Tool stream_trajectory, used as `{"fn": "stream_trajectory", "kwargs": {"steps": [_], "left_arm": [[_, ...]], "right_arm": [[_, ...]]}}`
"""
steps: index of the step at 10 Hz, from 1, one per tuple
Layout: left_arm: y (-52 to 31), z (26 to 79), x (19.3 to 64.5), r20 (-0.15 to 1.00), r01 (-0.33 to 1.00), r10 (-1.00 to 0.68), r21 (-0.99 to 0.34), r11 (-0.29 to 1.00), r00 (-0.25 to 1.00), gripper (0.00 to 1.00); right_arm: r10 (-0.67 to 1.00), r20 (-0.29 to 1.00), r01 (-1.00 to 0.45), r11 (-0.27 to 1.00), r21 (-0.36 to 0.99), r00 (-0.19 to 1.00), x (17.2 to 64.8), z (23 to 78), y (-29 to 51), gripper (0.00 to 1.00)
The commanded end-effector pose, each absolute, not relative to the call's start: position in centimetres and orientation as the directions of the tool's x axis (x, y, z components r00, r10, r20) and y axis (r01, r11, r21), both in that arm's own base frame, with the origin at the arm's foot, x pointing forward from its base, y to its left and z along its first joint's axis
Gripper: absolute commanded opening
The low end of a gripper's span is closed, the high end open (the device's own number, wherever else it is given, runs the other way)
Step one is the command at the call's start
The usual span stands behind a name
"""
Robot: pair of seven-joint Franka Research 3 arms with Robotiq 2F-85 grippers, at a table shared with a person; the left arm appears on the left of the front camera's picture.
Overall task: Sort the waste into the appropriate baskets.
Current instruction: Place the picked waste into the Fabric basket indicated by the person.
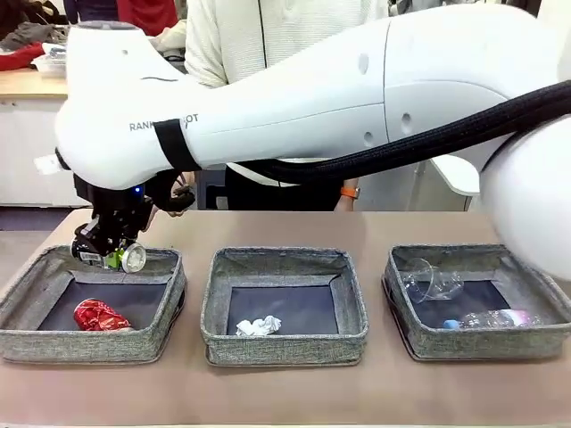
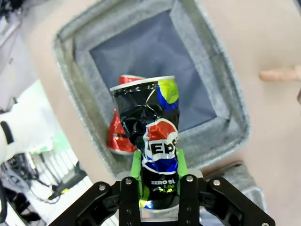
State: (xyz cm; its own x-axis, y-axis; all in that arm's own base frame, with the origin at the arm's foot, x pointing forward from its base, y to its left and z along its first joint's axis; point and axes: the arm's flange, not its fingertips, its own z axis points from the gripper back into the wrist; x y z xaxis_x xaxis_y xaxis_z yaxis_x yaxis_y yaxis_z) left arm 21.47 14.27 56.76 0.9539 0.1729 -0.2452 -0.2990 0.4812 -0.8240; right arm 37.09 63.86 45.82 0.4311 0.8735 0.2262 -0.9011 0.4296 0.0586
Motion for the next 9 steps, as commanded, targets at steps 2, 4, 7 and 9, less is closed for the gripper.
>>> {"fn": "stream_trajectory", "kwargs": {"steps": [2, 4, 7, 9], "left_arm": [[14.3, 56.8, 21.3, -0.241, -0.295, 0.171, -0.823, 0.486, 0.955, 1.00], [14.3, 56.8, 21.3, -0.241, -0.295, 0.171, -0.823, 0.486, 0.955, 1.00], [14.3, 56.8, 21.3, -0.241, -0.295, 0.171, -0.823, 0.486, 0.955, 1.00], [14.3, 56.8, 21.3, -0.241, -0.295, 0.171, -0.823, 0.486, 0.955, 1.00]], "right_arm": [[0.883, 0.254, -0.916, 0.400, 0.034, 0.395, 37.0, 46.5, 64.2, 0.31], [0.879, 0.257, -0.913, 0.406, 0.037, 0.401, 37.0, 46.5, 64.0, 0.91], [0.875, 0.265, -0.912, 0.407, 0.046, 0.404, 37.0, 46.5, 63.5, 1.00], [0.875, 0.255, -0.910, 0.412, 0.053, 0.411, 37.0, 46.7, 63.2, 1.00]]}}
